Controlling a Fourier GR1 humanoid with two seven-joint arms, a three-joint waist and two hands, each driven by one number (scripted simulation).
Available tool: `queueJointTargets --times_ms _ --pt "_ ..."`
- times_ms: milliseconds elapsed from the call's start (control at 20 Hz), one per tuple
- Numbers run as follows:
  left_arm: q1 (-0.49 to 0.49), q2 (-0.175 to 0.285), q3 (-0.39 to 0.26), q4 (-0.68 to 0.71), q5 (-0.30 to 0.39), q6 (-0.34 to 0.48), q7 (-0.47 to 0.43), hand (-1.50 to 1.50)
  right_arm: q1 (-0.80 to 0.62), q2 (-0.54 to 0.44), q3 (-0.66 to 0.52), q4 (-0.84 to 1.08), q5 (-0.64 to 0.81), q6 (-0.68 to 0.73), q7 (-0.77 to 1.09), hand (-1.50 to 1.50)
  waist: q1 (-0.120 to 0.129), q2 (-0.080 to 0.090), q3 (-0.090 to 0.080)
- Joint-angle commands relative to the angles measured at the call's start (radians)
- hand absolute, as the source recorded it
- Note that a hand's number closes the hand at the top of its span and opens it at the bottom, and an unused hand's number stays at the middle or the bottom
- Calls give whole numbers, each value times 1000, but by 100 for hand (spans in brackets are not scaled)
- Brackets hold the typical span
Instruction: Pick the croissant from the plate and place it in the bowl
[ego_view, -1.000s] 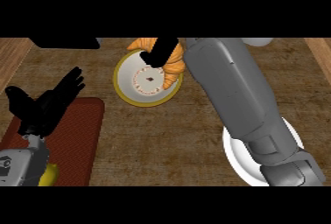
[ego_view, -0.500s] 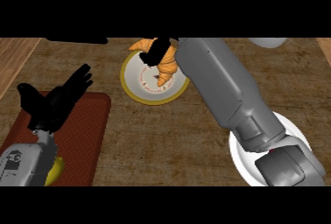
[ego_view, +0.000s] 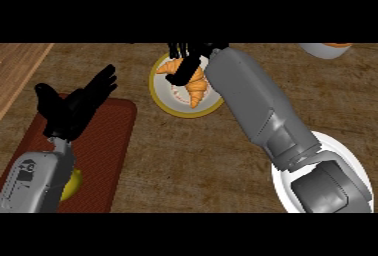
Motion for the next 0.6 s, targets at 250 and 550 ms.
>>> queueJointTargets --times_ms 250,550 --pt "-49 -19 -20 -19 13 -14 22 0 9 0 -104 82 -177 -71 -64 -150 61 8 1" --pt "-28 -19 -18 19 -15 -4 -16 0 5 0 -99 92 -176 -169 -149 -150 33 13 1"
